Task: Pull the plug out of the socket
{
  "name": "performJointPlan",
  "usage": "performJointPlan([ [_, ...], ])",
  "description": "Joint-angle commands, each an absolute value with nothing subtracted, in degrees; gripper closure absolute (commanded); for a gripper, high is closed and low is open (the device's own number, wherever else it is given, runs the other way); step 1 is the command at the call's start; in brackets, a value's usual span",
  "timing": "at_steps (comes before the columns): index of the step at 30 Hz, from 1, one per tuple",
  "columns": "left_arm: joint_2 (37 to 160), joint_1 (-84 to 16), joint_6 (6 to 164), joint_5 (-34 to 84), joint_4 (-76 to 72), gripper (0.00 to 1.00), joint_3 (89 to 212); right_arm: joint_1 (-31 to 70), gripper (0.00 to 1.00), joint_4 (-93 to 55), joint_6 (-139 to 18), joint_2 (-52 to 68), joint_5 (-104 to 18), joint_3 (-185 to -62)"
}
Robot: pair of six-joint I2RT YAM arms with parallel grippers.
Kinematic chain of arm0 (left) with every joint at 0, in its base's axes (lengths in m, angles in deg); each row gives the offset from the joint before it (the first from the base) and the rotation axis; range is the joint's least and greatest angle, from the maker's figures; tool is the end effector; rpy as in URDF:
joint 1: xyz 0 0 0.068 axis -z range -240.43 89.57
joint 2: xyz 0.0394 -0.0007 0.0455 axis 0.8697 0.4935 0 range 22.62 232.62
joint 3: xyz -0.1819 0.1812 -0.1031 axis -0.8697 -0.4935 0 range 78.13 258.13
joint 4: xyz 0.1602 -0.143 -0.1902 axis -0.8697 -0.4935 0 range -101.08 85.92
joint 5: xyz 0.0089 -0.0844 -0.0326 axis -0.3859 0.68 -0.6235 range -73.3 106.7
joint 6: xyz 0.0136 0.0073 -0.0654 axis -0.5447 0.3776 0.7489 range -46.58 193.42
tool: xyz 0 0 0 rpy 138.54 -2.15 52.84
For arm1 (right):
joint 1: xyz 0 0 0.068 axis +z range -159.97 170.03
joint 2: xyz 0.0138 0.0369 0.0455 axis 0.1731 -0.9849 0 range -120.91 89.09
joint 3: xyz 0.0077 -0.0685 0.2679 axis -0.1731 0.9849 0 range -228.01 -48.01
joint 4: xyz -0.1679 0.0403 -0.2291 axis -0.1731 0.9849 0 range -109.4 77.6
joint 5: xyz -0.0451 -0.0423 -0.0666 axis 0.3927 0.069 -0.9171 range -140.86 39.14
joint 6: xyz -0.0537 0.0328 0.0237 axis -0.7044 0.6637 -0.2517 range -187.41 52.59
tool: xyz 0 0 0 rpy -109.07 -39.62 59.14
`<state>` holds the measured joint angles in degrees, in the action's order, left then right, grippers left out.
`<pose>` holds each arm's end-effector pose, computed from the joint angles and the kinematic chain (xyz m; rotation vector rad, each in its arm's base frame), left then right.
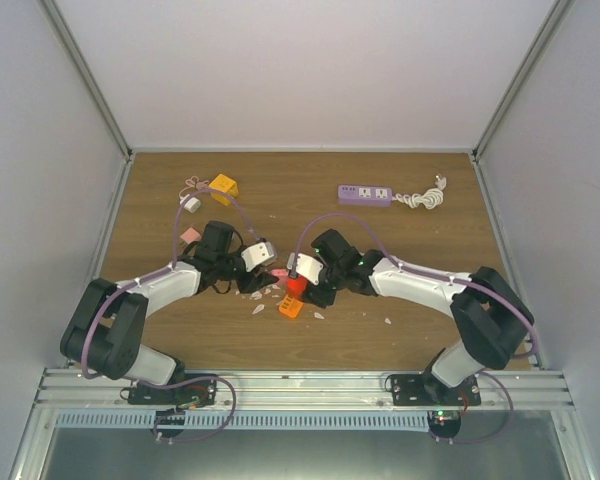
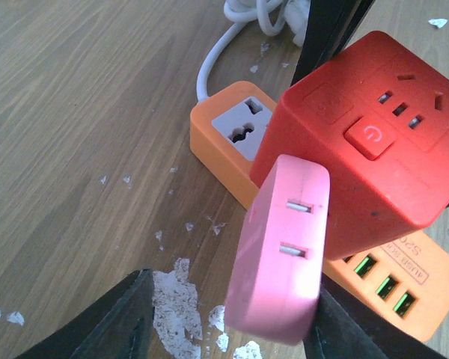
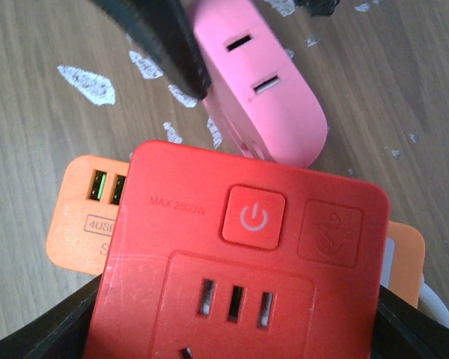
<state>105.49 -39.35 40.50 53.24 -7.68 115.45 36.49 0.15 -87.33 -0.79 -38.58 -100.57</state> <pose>0.2653 -0.1365 0.1387 1.2929 1.9159 -0.6652 0.2266 0.2551 0.1583 -1.4878 2.1235 0.4483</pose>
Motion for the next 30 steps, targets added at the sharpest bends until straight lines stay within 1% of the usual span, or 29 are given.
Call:
performJointPlan([
  [1,103.59,-40.00,36.45,58.42,-5.96,0.51,113.95,37.05,0.60,2.31,-90.57,2.62,-36.39,-98.11],
  [6,104.52,-39.80,30.42,68.41,-10.79,0.52,114.21,37.05,0.63,1.80,-92.48,4.40,-35.62,-96.32],
  [13,105.98,-38.76,29.62,66.82,-9.78,0.53,114.75,37.04,0.65,1.26,-94.87,6.70,-33.39,-95.61],
  [16,106.58,-37.83,29.11,65.93,-9.86,0.56,114.95,37.05,0.66,1.19,-95.39,7.29,-33.31,-95.27],
  [24,106.71,-37.59,29.40,64.60,-10.14,0.69,115.22,37.05,0.69,2.01,-96.21,8.10,-32.97,-94.39],
  [30,105.75,-40.13,28.25,64.63,-10.89,0.78,115.12,37.05,0.71,2.43,-96.16,8.63,-33.51,-93.53],
])
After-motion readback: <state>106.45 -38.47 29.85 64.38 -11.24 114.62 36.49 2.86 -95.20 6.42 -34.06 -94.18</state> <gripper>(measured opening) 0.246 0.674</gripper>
